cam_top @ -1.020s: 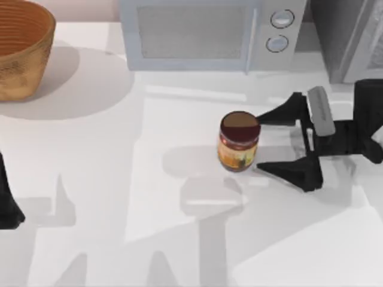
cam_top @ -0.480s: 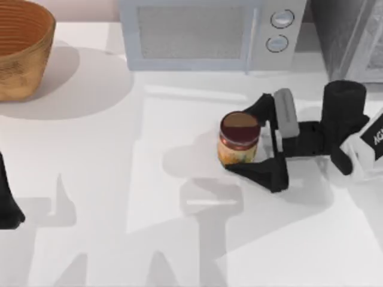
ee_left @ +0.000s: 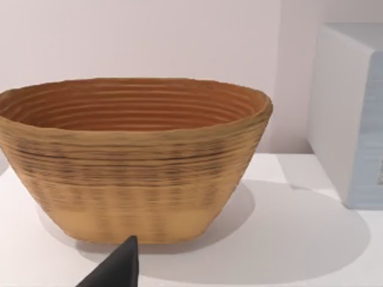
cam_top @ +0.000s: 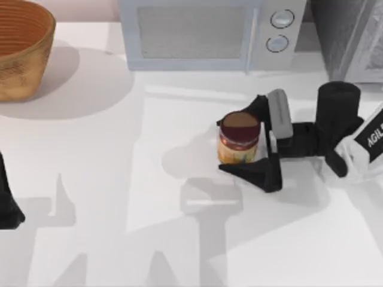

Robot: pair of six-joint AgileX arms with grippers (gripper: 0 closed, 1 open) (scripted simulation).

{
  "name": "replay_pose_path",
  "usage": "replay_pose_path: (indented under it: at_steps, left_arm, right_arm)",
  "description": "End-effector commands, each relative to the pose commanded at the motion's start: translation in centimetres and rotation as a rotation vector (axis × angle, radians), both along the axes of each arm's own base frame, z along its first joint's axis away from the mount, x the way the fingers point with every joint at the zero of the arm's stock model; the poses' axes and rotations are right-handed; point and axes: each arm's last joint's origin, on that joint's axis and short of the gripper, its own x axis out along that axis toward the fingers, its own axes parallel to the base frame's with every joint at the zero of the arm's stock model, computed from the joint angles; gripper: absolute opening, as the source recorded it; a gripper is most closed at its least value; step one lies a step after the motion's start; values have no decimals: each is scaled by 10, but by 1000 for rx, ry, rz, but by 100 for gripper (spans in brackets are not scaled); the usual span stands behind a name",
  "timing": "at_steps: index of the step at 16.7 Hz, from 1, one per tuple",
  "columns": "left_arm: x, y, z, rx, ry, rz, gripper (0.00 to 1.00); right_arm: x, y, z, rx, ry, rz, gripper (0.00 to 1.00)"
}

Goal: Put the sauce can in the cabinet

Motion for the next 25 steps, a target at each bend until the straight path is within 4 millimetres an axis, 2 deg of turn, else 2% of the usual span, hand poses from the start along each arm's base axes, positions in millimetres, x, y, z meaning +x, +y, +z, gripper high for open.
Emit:
replay_pose_path:
  at_steps: [11, 21, 23, 25]
  left_arm:
    - [0, 0, 0, 0, 0, 0, 100]
    - [0, 0, 0, 0, 0, 0, 100]
    - [0, 0, 0, 0, 0, 0, 100]
    - [0, 0, 0, 0, 0, 0, 100]
  right_arm:
    - [0, 0, 0, 0, 0, 0, 2]
    - [1, -1, 1, 0, 0, -3, 0]
    - [4, 0, 14, 2, -4, -2, 0]
    - [8, -1, 38, 3, -8, -6, 0]
